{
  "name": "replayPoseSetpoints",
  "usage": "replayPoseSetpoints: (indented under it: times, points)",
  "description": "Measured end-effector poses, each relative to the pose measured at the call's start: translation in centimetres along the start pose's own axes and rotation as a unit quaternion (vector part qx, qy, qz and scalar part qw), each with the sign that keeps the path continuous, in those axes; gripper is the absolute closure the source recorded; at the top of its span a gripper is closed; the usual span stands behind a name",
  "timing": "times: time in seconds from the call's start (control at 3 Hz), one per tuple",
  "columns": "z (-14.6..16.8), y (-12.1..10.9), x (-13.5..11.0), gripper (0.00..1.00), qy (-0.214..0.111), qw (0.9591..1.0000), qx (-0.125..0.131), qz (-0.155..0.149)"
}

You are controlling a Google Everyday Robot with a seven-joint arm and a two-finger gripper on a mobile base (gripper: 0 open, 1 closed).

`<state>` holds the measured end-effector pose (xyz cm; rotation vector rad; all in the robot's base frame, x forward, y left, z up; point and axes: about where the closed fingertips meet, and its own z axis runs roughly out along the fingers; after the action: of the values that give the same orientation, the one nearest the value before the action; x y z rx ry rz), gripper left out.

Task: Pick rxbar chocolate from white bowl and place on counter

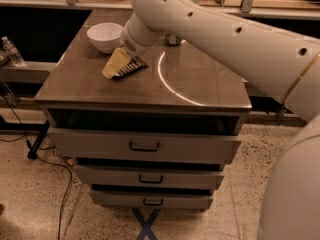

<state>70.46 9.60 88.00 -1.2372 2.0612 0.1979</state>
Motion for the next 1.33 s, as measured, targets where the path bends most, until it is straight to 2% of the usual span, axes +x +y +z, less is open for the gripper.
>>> replayPoseSetpoints:
  times: [0.33, 0.67, 1.0, 1.33]
  points:
    - [-1.1, -0.9, 0.8, 0.0, -0.03, 0.9995, 0.003, 0.013]
    - [-4.2, -2.9, 3.2, 0.0, -0.08, 0.9961, 0.018, 0.033]
    - [-9.0, -6.4, 5.9, 0.0, -0.136, 0.9884, 0.053, 0.042]
    - [-12.8, -10.5, 7.2, 0.0, -0.201, 0.9755, 0.082, 0.039]
